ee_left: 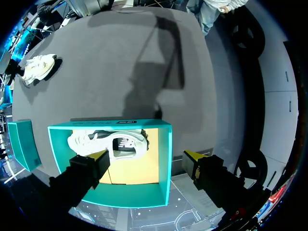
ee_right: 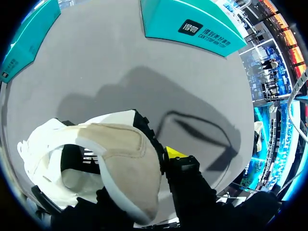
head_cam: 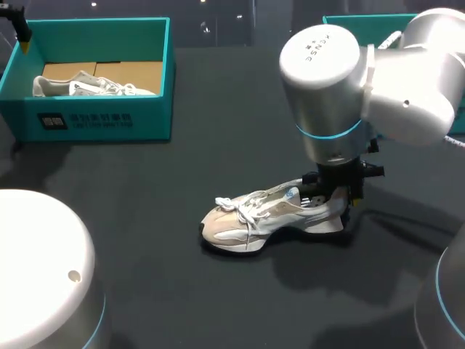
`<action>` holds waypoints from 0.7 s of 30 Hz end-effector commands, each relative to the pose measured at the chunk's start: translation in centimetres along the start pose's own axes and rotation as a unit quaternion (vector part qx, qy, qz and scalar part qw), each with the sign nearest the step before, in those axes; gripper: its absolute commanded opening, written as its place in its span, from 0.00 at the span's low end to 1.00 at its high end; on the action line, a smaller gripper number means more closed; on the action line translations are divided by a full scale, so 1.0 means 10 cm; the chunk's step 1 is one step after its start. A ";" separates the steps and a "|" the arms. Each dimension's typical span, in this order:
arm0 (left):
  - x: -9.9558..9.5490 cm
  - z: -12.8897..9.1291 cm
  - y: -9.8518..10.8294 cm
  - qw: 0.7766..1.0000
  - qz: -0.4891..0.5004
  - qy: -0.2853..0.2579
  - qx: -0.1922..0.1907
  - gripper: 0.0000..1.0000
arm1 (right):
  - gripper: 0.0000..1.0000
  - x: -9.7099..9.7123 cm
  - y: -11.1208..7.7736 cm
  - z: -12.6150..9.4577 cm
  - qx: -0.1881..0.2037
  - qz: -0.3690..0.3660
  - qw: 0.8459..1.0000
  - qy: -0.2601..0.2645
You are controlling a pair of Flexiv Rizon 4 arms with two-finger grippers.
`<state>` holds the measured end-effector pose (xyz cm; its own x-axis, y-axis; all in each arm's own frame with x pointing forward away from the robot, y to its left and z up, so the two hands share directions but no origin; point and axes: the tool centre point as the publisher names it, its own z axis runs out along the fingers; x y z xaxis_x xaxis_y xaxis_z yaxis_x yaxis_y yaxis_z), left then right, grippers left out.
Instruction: Take the shoe out of the shoebox, open the shoe tongue, remove and reinsert the insole, then place the shoe into the shoebox
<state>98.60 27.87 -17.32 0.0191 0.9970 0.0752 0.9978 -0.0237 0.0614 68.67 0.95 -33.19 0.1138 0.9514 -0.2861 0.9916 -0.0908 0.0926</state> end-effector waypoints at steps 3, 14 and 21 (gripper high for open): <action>0.00 -0.01 0.00 1.000 0.001 0.001 0.000 1.00 | 0.00 0.03 -0.01 0.19 0.008 -0.002 1.000 0.009; 0.00 -0.01 0.00 1.000 0.001 0.001 0.000 1.00 | 0.00 0.04 -0.07 0.42 0.030 0.000 0.999 0.025; 0.00 -0.01 0.00 1.000 0.001 0.001 0.000 1.00 | 0.00 0.09 -0.08 0.50 0.037 -0.004 0.999 0.039</action>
<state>98.60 27.87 -17.32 0.0192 0.9970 0.0752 0.9978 -0.0239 0.0613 68.39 0.58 -37.78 0.1067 0.9687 -0.2240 0.9943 -0.1050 0.0197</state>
